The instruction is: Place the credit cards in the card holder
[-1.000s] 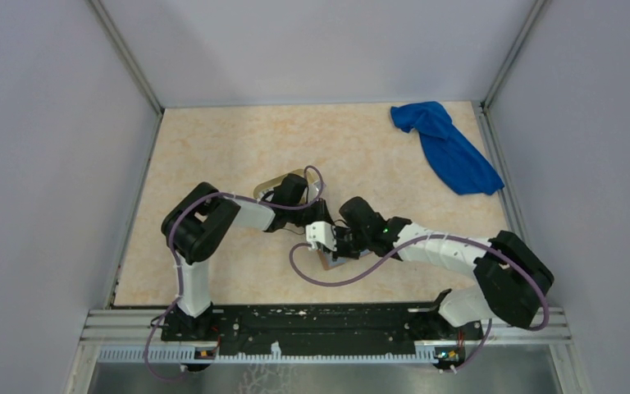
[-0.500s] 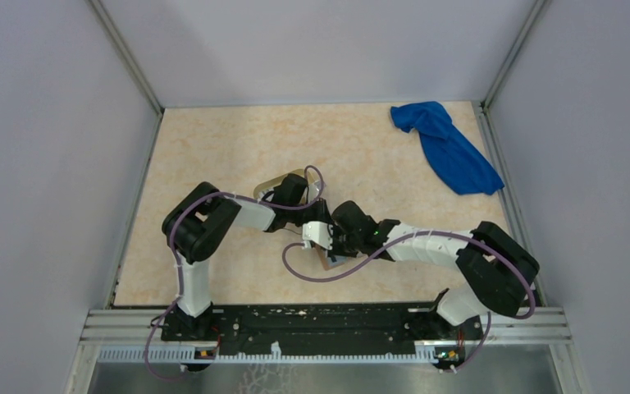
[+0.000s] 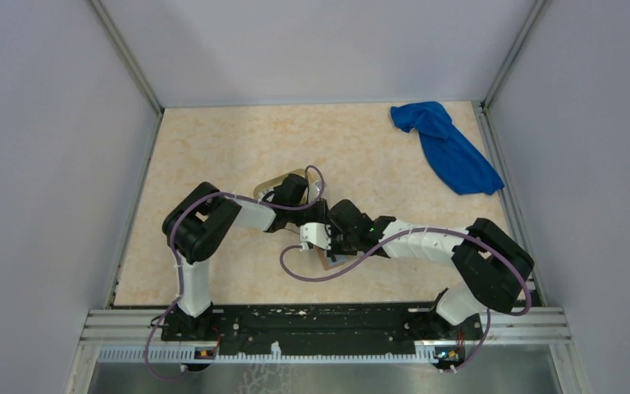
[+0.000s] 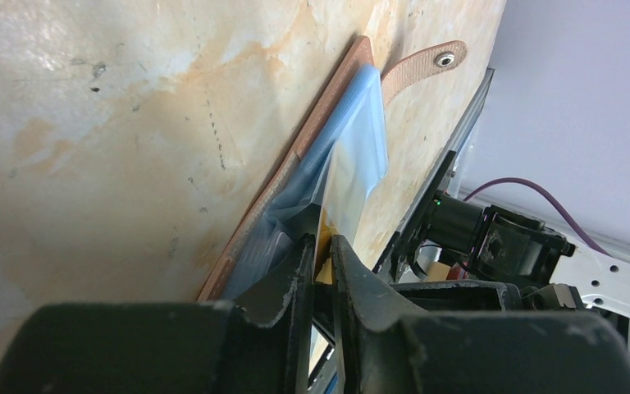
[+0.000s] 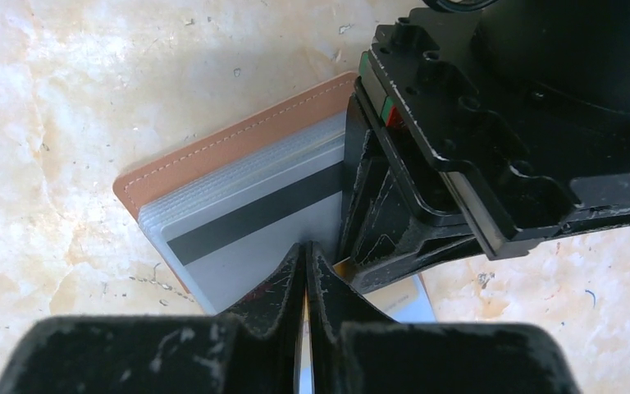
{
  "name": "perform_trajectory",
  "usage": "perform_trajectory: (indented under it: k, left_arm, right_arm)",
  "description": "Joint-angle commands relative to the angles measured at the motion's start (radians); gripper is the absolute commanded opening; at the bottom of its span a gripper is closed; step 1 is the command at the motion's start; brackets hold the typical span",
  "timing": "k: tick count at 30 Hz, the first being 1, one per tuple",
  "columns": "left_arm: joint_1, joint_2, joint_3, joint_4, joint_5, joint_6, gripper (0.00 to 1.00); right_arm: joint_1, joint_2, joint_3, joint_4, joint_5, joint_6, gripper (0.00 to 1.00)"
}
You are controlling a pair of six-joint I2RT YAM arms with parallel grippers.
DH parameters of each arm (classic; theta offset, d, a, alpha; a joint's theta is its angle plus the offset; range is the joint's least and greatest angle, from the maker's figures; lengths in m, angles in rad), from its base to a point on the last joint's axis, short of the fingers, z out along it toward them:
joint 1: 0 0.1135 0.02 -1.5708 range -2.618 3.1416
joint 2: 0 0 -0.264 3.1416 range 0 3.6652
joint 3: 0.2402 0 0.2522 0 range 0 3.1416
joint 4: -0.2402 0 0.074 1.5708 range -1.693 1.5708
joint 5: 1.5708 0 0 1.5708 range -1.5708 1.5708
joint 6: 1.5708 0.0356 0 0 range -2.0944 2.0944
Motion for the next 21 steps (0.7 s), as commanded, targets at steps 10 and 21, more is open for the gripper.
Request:
perform_trajectory:
  k: [10,21]
  left_arm:
    - [-0.006,0.056,-0.035,-0.104,-0.051,0.059,0.22]
    - [-0.006,0.033,-0.051,-0.081,-0.069,0.058,0.23]
  right_arm:
    - [-0.011,0.044,0.051,-0.120,0.091,-0.033,0.02]
    - [-0.041,0.050,0.067,-0.146,0.091,-0.013,0.02]
